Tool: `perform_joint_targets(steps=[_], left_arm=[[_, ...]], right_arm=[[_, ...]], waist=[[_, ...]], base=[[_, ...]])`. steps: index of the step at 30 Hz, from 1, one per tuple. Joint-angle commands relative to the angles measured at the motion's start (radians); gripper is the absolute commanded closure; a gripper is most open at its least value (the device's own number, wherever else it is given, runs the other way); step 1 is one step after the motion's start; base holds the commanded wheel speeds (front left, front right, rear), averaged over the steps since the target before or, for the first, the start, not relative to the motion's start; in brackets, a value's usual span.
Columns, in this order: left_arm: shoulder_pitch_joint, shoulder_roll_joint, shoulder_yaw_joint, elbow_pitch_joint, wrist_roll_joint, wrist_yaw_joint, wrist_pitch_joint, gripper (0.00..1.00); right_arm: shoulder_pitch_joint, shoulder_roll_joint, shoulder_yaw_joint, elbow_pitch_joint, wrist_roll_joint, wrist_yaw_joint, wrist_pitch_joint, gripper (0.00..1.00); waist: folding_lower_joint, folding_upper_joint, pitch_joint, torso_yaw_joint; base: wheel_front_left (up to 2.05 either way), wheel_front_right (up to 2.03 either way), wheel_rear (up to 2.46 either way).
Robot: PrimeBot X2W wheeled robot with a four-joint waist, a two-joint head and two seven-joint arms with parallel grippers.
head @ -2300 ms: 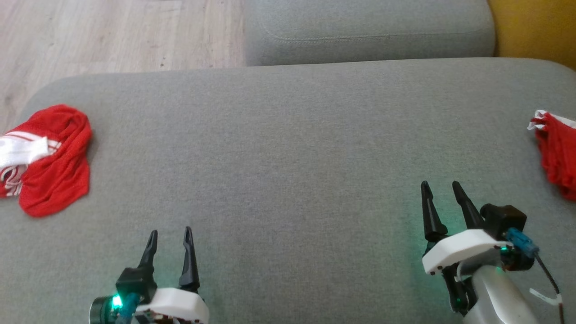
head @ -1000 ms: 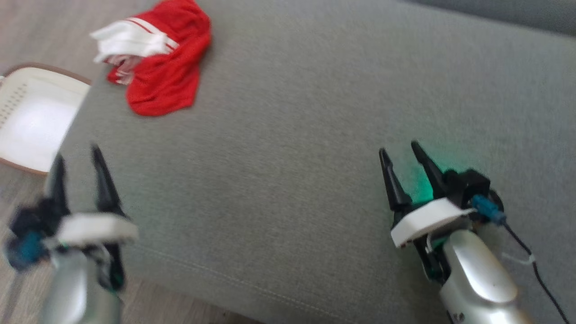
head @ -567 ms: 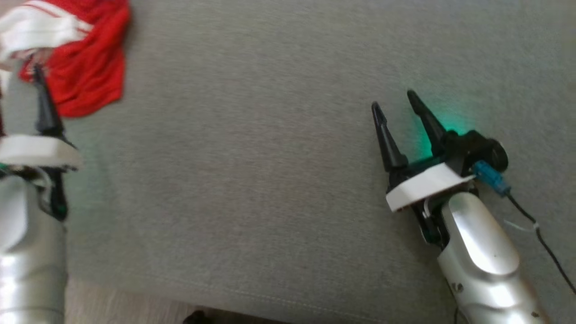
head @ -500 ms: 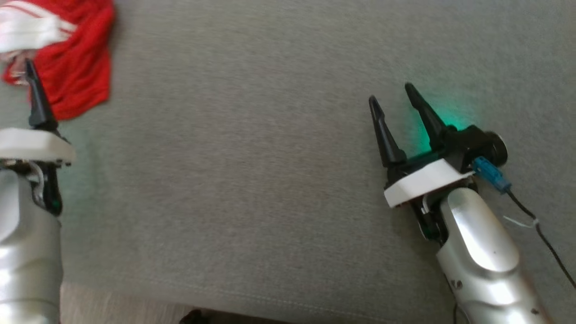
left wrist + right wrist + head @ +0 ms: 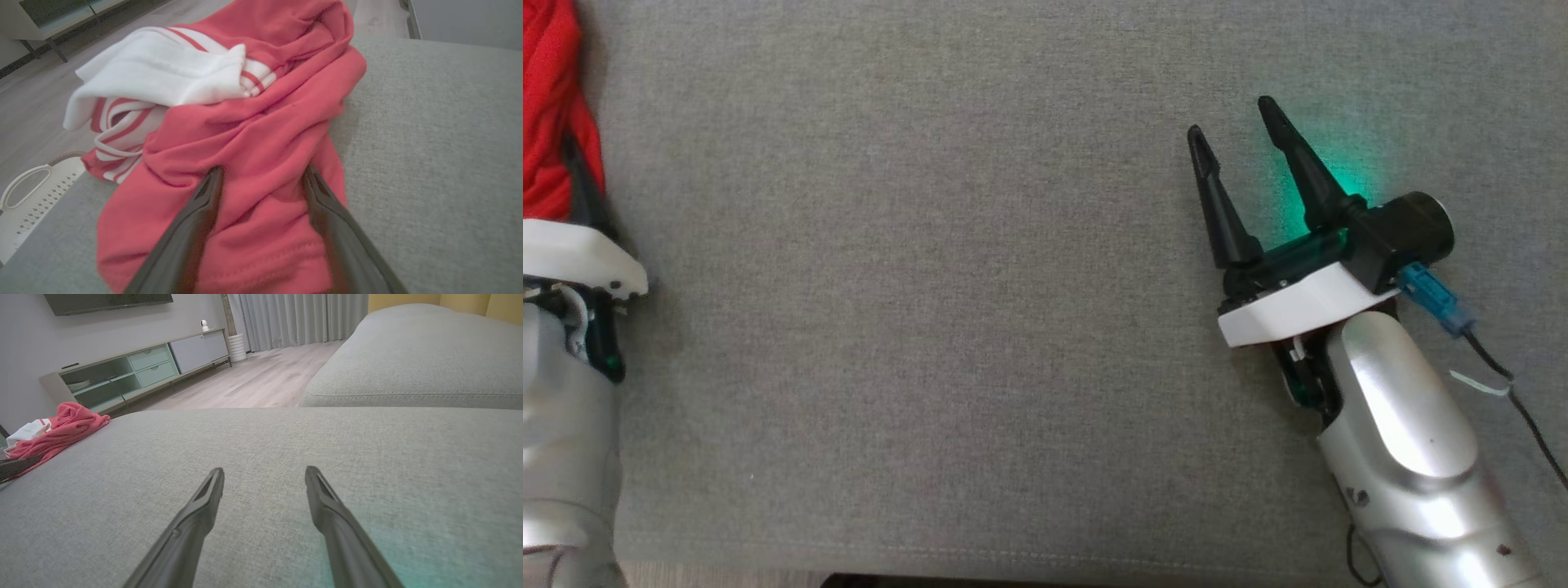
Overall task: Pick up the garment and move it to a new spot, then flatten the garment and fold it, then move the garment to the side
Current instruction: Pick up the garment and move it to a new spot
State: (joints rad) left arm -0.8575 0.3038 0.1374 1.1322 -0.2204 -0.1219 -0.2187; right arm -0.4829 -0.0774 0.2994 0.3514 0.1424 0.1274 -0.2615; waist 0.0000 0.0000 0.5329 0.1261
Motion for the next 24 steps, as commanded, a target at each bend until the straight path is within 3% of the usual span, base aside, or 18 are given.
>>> perform_joint_targets(steps=[1, 2, 3, 4, 7, 10, 17, 24], left_arm=[[-0.009, 0.064, 0.024, 0.007, -0.007, 0.012, 0.012, 0.0], [-0.013, 0.063, 0.021, 0.025, -0.008, 0.012, 0.021, 0.02], [-0.018, 0.062, 0.02, 0.039, -0.01, 0.011, 0.026, 0.58], [-0.022, 0.061, 0.019, 0.049, -0.012, 0.011, 0.025, 0.98], [-0.03, 0.064, 0.013, 0.067, -0.012, 0.013, 0.01, 1.0], [-0.062, 0.083, -0.008, -0.007, 0.015, 0.025, -0.036, 1.0], [-0.087, 0.091, -0.069, -0.39, 0.079, 0.004, -0.043, 1.0], [-0.103, 0.022, -0.232, -0.616, 0.101, -0.008, -0.043, 1.0]], right_arm=[[0.028, -0.015, 0.002, 0.007, 0.007, 0.003, 0.0, 0.0], [0.029, -0.016, -0.003, 0.007, 0.007, 0.003, 0.0, 0.0], [0.03, -0.016, -0.007, 0.007, 0.008, 0.003, 0.0, 0.0], [0.031, -0.016, -0.01, 0.007, 0.009, 0.003, 0.0, 0.0], [0.033, -0.015, -0.013, 0.009, 0.009, 0.003, 0.0, 0.0], [0.036, -0.008, -0.028, 0.011, 0.01, 0.003, 0.0, 0.0], [0.058, 0.012, -0.058, 0.024, 0.033, 0.003, 0.0, 0.0], [0.09, 0.025, -0.068, 0.047, 0.068, 0.003, 0.0, 0.0]], waist=[[0.0, 0.0, 0.002, -0.003], [0.0, 0.0, 0.002, -0.003], [0.0, 0.0, 0.002, -0.003], [0.0, 0.0, 0.0, -0.003], [0.0, 0.0, -0.009, -0.002], [0.0, 0.0, -0.034, -0.001], [0.0, 0.0, -0.116, -0.024], [0.0, 0.0, -0.216, -0.099]], base=[[0.0, 0.0, 0.0], [0.0, 0.0, 0.0], [0.0, 0.0, 0.0], [0.0, 0.0, 0.0], [0.0, 0.0, 0.0], [0.0, 0.0, 0.0], [0.0, 0.0, 0.0], [0.0, 0.0, 0.0]])
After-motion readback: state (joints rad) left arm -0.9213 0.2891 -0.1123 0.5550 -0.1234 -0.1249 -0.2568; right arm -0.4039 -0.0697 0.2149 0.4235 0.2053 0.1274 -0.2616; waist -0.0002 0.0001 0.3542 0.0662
